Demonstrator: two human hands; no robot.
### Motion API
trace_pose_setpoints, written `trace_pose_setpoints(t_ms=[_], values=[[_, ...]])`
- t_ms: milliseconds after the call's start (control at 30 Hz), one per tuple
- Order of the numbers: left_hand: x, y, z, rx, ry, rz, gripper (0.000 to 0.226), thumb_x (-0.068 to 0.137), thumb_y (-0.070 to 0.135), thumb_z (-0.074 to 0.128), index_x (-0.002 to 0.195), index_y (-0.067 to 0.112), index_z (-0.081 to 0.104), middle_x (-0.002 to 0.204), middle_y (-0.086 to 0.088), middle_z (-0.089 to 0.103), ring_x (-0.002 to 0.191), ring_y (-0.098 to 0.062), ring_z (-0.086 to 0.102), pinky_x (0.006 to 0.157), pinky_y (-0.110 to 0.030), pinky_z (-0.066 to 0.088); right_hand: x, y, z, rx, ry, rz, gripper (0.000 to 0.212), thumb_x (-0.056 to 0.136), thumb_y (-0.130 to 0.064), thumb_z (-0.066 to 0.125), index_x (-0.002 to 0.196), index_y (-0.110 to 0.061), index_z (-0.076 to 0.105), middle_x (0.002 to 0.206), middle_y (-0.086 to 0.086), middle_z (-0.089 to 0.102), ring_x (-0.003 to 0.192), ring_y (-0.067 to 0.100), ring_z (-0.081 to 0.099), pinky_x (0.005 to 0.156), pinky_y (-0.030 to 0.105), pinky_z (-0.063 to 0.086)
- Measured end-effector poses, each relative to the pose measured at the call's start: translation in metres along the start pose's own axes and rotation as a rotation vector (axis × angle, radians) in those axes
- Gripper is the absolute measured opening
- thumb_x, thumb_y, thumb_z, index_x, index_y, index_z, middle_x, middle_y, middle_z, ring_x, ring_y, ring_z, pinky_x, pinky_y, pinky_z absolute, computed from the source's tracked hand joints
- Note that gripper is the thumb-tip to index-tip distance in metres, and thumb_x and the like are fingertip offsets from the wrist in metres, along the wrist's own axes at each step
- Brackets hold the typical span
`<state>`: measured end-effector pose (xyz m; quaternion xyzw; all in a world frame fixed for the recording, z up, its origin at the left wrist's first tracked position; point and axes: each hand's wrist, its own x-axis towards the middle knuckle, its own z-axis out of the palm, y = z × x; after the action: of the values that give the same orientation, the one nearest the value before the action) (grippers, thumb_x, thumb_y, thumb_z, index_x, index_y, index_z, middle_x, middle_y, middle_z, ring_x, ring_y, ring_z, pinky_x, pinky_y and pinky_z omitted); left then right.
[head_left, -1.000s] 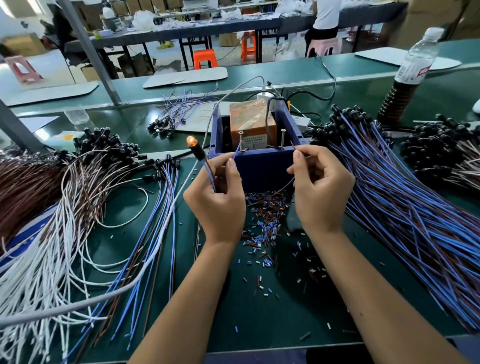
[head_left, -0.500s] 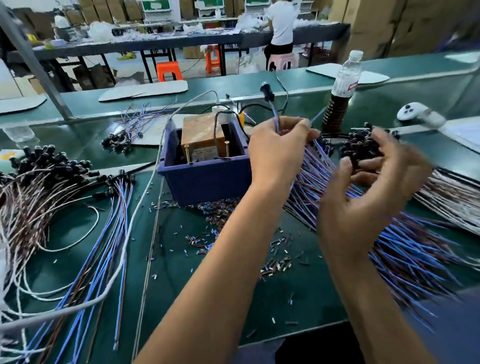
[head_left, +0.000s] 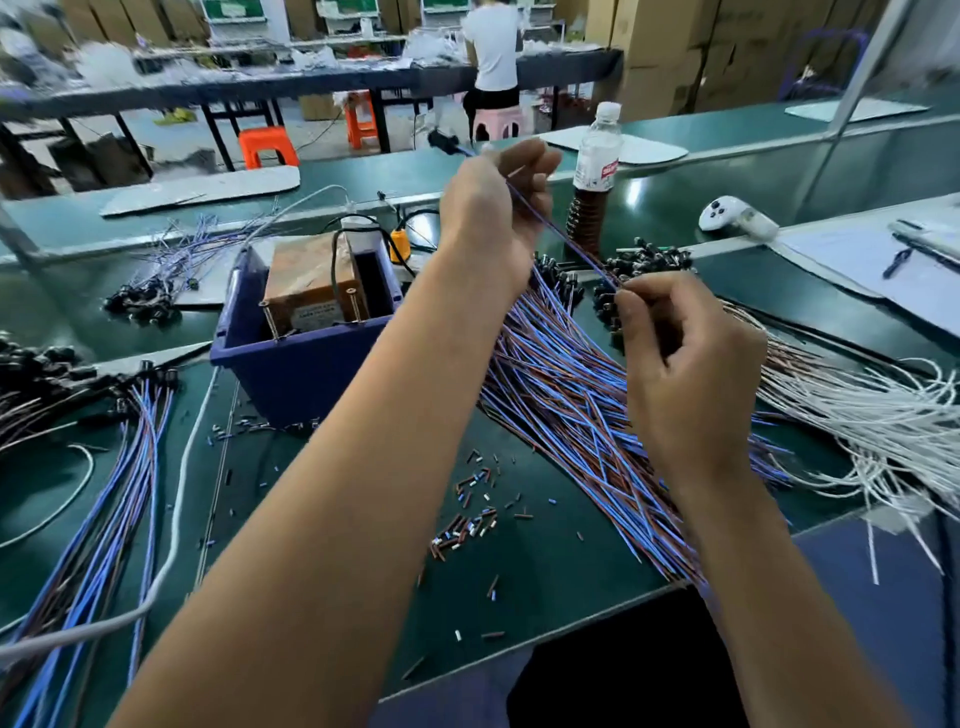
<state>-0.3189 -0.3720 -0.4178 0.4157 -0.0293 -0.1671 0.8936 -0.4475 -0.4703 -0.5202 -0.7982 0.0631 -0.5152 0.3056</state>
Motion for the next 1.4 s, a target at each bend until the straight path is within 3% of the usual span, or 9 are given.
trace_pose_setpoints(t_ms=[200, 367, 533, 633, 733, 833, 1067, 1300, 1400], values=[[0.029, -0.013, -0.032, 1.125, 0.17, 0.24, 0.046, 0.109, 0.039, 0.045, 0.084, 0.012, 0.073, 0.084, -0.006, 0.072, 0.071, -0.023, 0.064, 0.074, -0.033, 0.054, -0.008, 0.024, -0.008, -0.252, -0.175, 0.097, 0.015, 0.098, -0.02, 0.071, 0.103, -0.01, 0.081, 0.091, 0.008, 0.075, 0.078, 0.027, 0.067, 0.072, 0.033, 0.051], [0.035, -0.028, -0.047, 1.551, 0.115, 0.184, 0.061, 0.103, 0.056, 0.049, 0.1, 0.0, 0.072, 0.095, -0.014, 0.076, 0.094, -0.032, 0.072, 0.089, -0.044, 0.058, -0.02, 0.027, 0.004, -0.451, -0.285, 0.215, 0.017, 0.097, -0.022, 0.071, 0.104, -0.013, 0.083, 0.095, 0.012, 0.071, 0.091, 0.034, 0.06, 0.079, 0.035, 0.046], [0.015, -0.029, -0.062, 1.57, 0.092, 0.23, 0.075, 0.105, 0.061, 0.036, 0.064, 0.006, 0.068, 0.059, -0.003, 0.073, 0.059, -0.019, 0.068, 0.07, -0.033, 0.06, -0.02, 0.015, 0.006, -0.481, -0.294, 0.3, 0.025, 0.099, -0.024, 0.067, 0.12, -0.014, 0.077, 0.114, 0.014, 0.07, 0.11, 0.038, 0.058, 0.093, 0.046, 0.048], [-0.01, -0.015, -0.078, 1.437, -0.07, -0.043, 0.061, 0.107, 0.049, 0.044, 0.075, 0.003, 0.07, 0.051, -0.001, 0.067, 0.04, -0.015, 0.052, 0.042, -0.019, 0.044, -0.022, -0.01, 0.016, -0.401, -0.221, 0.257, 0.022, 0.098, -0.021, 0.066, 0.116, -0.013, 0.077, 0.113, 0.013, 0.069, 0.108, 0.037, 0.056, 0.092, 0.045, 0.045], [-0.035, 0.007, -0.105, 1.627, -0.365, -0.352, 0.047, 0.108, 0.035, 0.046, 0.079, 0.008, 0.071, 0.051, 0.0, 0.065, 0.036, -0.011, 0.05, 0.041, -0.014, 0.037, -0.036, -0.048, 0.034, -0.203, -0.218, 0.17, 0.01, 0.095, -0.015, 0.069, 0.099, -0.012, 0.078, 0.097, 0.009, 0.071, 0.096, 0.034, 0.06, 0.085, 0.044, 0.048], [-0.061, 0.034, -0.137, 1.798, -0.453, -0.536, 0.039, 0.105, 0.024, 0.047, 0.077, 0.012, 0.072, 0.058, 0.0, 0.07, 0.042, -0.009, 0.057, 0.043, -0.013, 0.038, -0.059, -0.084, 0.06, -0.046, -0.378, 0.131, 0.007, 0.093, -0.016, 0.071, 0.089, -0.017, 0.077, 0.086, 0.002, 0.073, 0.08, 0.022, 0.064, 0.074, 0.034, 0.048], [-0.1, 0.098, -0.228, 1.907, -0.198, -0.76, 0.025, 0.09, 0.009, 0.054, 0.085, 0.006, 0.078, 0.073, -0.006, 0.078, 0.054, -0.012, 0.07, 0.041, -0.014, 0.037, -0.112, -0.148, 0.146, 0.147, -0.909, 0.177, 0.016, 0.094, -0.021, 0.065, 0.086, -0.017, 0.077, 0.079, 0.002, 0.074, 0.074, 0.023, 0.067, 0.068, 0.035, 0.053], [-0.102, 0.146, -0.303, 1.944, 0.292, -0.334, 0.021, 0.089, 0.002, 0.055, 0.083, 0.004, 0.075, 0.075, -0.01, 0.077, 0.063, -0.022, 0.076, 0.055, -0.03, 0.059, -0.131, -0.22, 0.221, 0.069, -1.021, 0.084, 0.031, 0.093, -0.032, 0.066, 0.069, -0.014, 0.057, 0.069, 0.01, 0.058, 0.077, 0.041, 0.064, 0.061, 0.036, 0.049], [-0.1, 0.16, -0.309, 1.859, 0.387, -0.255, 0.023, 0.088, 0.002, 0.053, 0.082, 0.003, 0.074, 0.075, -0.011, 0.077, 0.062, -0.024, 0.076, 0.053, -0.025, 0.055, -0.131, -0.235, 0.247, 0.054, -0.983, 0.084, 0.021, 0.094, -0.033, 0.069, 0.087, -0.015, 0.059, 0.083, 0.011, 0.063, 0.088, 0.038, 0.067, 0.063, 0.034, 0.044]])
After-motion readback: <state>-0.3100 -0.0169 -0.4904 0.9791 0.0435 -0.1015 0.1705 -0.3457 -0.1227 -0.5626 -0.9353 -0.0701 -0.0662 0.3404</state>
